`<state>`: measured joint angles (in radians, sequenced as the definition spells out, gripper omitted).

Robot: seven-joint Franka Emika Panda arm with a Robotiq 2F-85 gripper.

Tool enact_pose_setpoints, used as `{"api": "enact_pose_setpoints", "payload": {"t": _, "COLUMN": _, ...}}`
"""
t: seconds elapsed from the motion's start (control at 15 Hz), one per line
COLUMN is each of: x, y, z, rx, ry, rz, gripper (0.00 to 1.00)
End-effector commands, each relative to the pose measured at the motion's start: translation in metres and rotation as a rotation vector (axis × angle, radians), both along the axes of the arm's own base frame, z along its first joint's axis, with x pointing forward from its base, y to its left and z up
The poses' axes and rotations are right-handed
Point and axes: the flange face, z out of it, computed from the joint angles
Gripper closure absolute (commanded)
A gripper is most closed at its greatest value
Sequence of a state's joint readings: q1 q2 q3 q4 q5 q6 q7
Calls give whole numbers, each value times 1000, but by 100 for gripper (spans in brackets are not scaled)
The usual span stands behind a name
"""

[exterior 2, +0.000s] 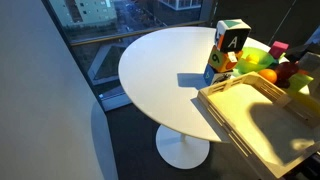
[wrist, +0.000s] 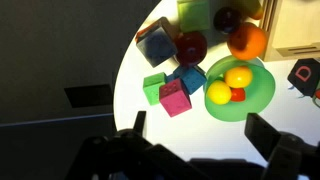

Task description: Pick up the gray block and put it in the tray

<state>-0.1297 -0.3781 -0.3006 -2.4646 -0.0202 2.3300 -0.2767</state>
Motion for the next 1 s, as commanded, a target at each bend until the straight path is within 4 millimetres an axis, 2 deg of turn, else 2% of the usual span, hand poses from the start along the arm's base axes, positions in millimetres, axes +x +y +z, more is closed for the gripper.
{"api": "enact_pose_setpoints", "payload": {"t": 0.0, "x": 0, "y": 0, "z": 1, "rx": -1, "ry": -1, "rz": 0, "gripper": 0}}
{"api": "enact_pose_setpoints", "payload": {"t": 0.27, "x": 1, "y": 0, "z": 2, "rx": -1, "ry": -2, "rz": 0, "gripper": 0}}
{"api": "enact_pose_setpoints", "payload": {"t": 0.73, "x": 27, "y": 12, "z": -11, "rx": -73, "ry": 102, "rz": -13, "gripper": 0}}
{"api": "enact_pose_setpoints", "payload": {"t": 0.93, "x": 33, "y": 10, "z": -15, "rx": -124, "ry": 174, "rz": -14, "gripper": 0}}
